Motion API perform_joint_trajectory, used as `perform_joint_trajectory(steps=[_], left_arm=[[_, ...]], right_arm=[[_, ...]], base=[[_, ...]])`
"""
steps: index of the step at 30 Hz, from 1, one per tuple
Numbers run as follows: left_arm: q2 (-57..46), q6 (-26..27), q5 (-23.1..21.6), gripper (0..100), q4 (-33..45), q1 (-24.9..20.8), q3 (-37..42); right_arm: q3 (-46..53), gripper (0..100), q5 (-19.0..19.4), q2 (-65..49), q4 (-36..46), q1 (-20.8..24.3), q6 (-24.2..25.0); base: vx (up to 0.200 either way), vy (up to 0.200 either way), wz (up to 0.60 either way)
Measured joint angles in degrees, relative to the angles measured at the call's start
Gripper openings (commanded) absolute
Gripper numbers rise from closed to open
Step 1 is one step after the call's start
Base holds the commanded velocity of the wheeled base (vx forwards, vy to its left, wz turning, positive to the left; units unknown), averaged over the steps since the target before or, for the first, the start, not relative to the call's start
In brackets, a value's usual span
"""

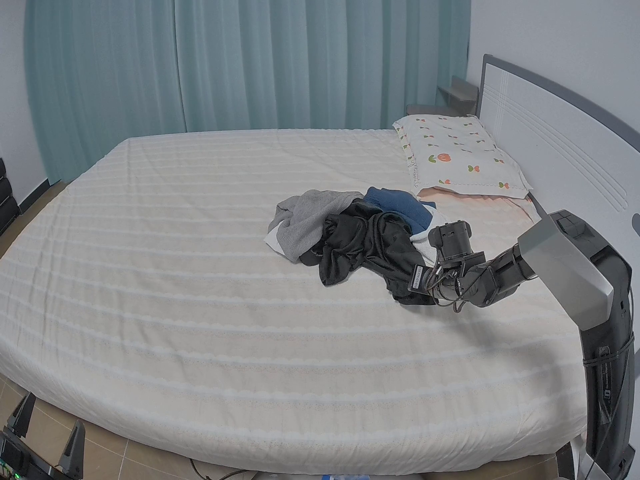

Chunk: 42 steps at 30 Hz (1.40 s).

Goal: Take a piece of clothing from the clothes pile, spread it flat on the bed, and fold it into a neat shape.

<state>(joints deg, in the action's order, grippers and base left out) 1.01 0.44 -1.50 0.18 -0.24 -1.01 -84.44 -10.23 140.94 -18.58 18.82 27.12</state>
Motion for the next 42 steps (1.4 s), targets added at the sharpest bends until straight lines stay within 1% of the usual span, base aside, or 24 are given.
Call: perform_joint_trajectory(steps=[1,3,5,6,9,11,12,13,17,20,22,24,26,29,33,36,42], left_arm=[[0.0,0.0,0.02,100,0.0,0.0,0.0],[0.0,0.0,0.02,100,0.0,-0.02,0.0],[0.0,0.0,0.0,100,0.0,-0.02,0.0],[0.02,0.0,0.0,100,0.0,-0.02,0.0],[0.0,0.0,0.0,100,0.0,-0.02,0.0],[0.0,0.0,0.02,100,0.0,0.0,0.0],[0.0,0.0,0.0,100,0.0,0.02,0.0],[0.02,0.0,0.02,100,0.0,0.02,0.0],[0.0,0.0,0.0,100,0.0,0.0,0.0],[0.0,0.07,-0.09,100,-0.02,-0.05,0.0],[0.0,1.0,-0.41,100,-0.16,-0.02,0.0],[0.0,2.62,-0.85,100,-0.21,-0.02,0.0],[0.0,3.41,-1.34,100,-0.32,-0.02,0.0],[0.0,3.77,-1.69,100,-0.39,0.0,0.0],[0.0,3.77,-1.76,100,-0.48,0.09,0.0],[0.02,3.52,-1.58,100,-0.61,0.17,0.0],[0.02,2.6,-1.12,100,-0.72,0.17,0.0]], right_arm=[[0.0,0,0.09,-0.06,0.0,0.0,0.05],[1.38,0,2.11,-1.05,-0.57,-0.02,1.5],[5.29,0,5.69,-3.78,-3.32,0.11,3.8],[6.91,0,6.89,-4.94,-4.35,0.2,4.53],[14.91,0,12.69,-11.39,-8.84,0.28,8.01],[19.35,0,15.58,-15.02,-11.08,0.35,9.69],[23.54,0,18.19,-18.44,-13.17,0.35,11.28],[25.21,0,19.18,-19.8,-13.91,0.35,11.82],[36.95,0,26.17,-28.87,-19.57,0.52,15.92],[44.24,0,30.78,-35.07,-23.52,0.68,18.71],[47.59,0,32.41,-38.73,-25.37,0.9,20.0],[49.71,0,32.91,-41.79,-26.36,1.27,20.96],[50.65,0,32.52,-44.41,-26.94,1.93,21.41],[51.26,0,30.5,-47.67,-27.23,3.44,21.67],[51.46,0,26.62,-50.69,-27.34,6.51,21.67],[51.29,0,24.89,-52.16,-27.37,8.07,21.67],[51.26,0,24.48,-53.87,-27.37,9.03,21.7]], base=[[0.0,0.0,0.0],[0.0,0.0,0.0],[0.0,0.0,0.0],[0.0,0.0,0.0],[0.0,0.0,0.0],[0.0,0.0,0.0],[0.0,0.0,0.0],[0.0,0.0,0.0],[0.0,0.0,0.0],[0.0,0.0,0.0],[0.0,0.0,0.0],[0.0,0.0,0.0],[0.0,0.0,0.0],[0.0,0.0,0.0],[0.0,0.0,0.0],[0.0,0.0,0.0],[0.0,0.0,0.0]])
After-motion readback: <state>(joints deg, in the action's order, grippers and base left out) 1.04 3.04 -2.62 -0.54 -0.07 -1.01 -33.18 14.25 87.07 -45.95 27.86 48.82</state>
